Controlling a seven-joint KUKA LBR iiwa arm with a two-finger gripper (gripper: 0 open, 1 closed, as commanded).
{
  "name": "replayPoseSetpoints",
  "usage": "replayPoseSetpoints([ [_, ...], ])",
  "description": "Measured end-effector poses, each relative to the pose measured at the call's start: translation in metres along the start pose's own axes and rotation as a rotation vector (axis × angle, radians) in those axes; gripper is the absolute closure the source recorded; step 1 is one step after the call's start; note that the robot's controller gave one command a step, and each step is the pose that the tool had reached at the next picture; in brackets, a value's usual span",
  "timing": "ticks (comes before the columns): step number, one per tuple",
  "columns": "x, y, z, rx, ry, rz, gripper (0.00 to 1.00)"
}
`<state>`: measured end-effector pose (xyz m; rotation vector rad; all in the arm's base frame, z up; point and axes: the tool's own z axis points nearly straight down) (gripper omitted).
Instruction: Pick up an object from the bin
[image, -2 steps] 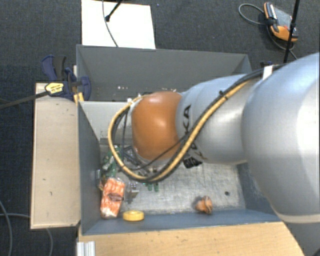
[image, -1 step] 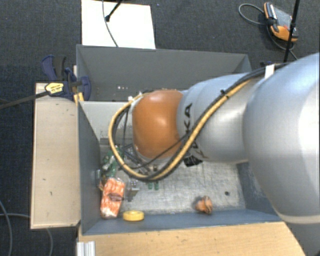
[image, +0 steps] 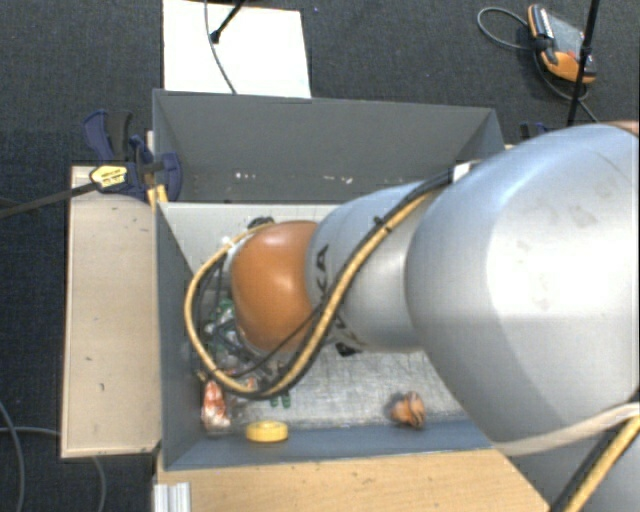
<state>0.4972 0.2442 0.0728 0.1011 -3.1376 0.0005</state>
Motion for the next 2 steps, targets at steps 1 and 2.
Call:
replayPoseSetpoints([
  [1, 0.0, 0.0, 0.0, 0.0, 0.0, 0.001, 1.0],
  [2, 0.006, 0.0, -0.046, 0.001, 0.003, 0.008, 1.0],
])
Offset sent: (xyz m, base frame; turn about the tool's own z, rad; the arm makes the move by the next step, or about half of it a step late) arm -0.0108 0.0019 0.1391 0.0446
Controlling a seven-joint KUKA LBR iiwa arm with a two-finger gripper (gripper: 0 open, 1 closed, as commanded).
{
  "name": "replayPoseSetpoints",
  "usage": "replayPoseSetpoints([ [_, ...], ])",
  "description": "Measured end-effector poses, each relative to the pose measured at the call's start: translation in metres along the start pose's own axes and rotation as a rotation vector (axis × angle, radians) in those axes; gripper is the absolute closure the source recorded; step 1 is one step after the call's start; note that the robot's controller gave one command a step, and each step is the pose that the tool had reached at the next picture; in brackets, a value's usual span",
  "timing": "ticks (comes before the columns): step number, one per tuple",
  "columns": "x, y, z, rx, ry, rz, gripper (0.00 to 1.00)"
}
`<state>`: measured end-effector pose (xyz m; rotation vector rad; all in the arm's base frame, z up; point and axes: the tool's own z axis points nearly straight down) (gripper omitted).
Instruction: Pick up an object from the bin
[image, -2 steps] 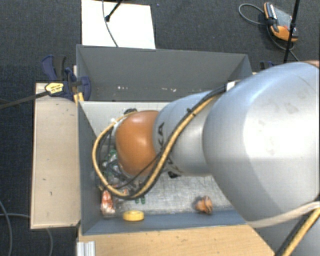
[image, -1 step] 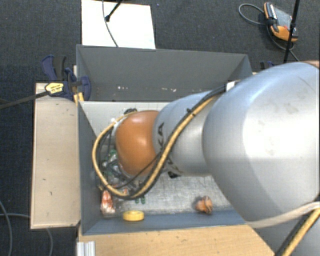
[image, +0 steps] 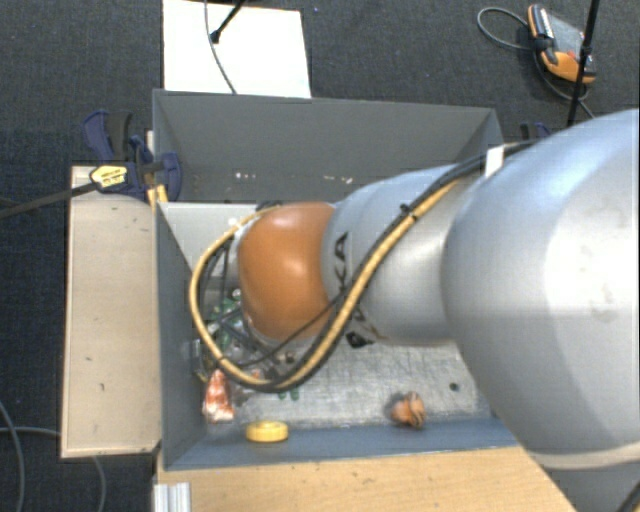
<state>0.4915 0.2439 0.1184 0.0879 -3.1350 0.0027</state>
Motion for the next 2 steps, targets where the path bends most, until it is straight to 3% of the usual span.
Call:
replayPoseSetpoints([
  [1, -0.007, 0.001, -0.069, -0.001, -0.004, 0.023, 1.0],
  [2, -0.006, -0.002, -0.105, -0.005, -0.013, 0.028, 1.0],
])
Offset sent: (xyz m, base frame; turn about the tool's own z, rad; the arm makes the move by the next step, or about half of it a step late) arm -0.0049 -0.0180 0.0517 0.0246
